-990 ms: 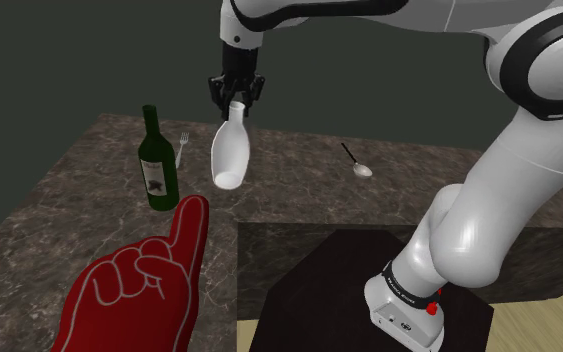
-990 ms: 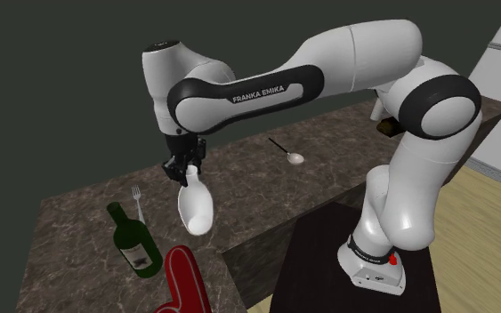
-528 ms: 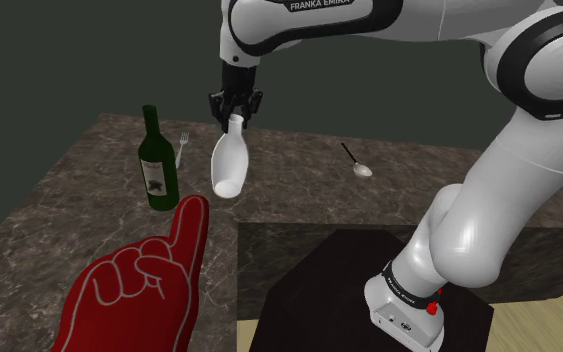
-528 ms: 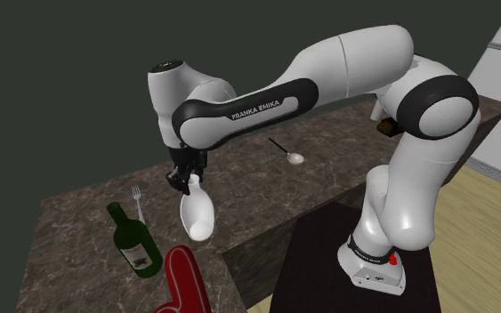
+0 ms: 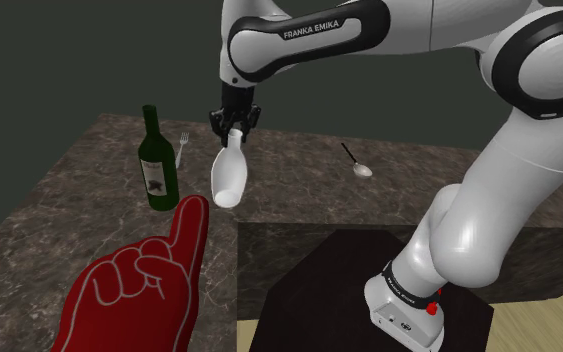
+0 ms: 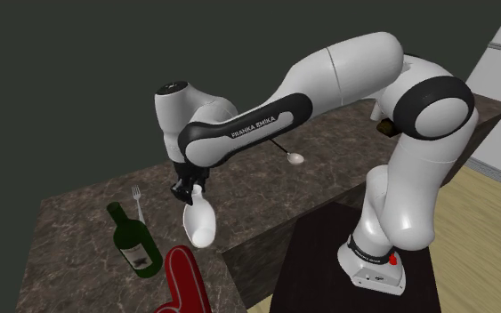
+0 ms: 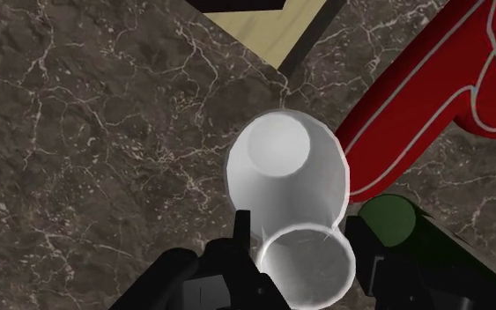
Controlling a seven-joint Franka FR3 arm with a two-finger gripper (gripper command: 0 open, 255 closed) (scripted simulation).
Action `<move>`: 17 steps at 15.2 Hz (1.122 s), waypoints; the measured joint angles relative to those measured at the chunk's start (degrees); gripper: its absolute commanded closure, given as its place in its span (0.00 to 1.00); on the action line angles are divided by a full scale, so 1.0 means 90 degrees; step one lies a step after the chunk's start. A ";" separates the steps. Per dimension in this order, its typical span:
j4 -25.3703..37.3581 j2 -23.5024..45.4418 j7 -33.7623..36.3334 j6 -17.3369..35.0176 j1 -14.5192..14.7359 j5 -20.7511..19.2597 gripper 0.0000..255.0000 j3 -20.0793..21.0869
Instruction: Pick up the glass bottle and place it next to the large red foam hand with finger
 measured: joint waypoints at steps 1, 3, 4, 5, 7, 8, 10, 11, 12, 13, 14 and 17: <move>-0.0073 0.0033 0.0005 0.0106 0.0003 -0.0001 1.00 0.0002; -0.0118 0.0060 -0.0001 0.0177 0.0000 -0.0002 1.00 0.0000; -0.0120 0.0067 -0.0002 0.0188 -0.0001 -0.0002 1.00 -0.0001; -0.0124 0.0070 -0.0002 0.0196 -0.0001 -0.0002 1.00 -0.0001; -0.0126 0.0074 -0.0004 0.0203 -0.0002 -0.0002 1.00 -0.0002; -0.0126 0.0074 -0.0004 0.0204 -0.0002 -0.0002 1.00 -0.0002; -0.0128 0.0072 -0.0004 0.0205 -0.0002 -0.0002 0.00 -0.0002; -0.0128 0.0072 -0.0003 0.0206 -0.0002 -0.0002 0.00 -0.0002; -0.0128 0.0071 -0.0003 0.0206 -0.0002 -0.0002 0.00 -0.0002; -0.0128 0.0071 -0.0003 0.0206 -0.0002 -0.0002 0.00 -0.0002; -0.0128 0.0071 -0.0003 0.0206 -0.0002 -0.0002 0.00 -0.0002; 0.0054 -0.0010 -0.0016 -0.0052 -0.0008 0.0001 0.00 -0.0007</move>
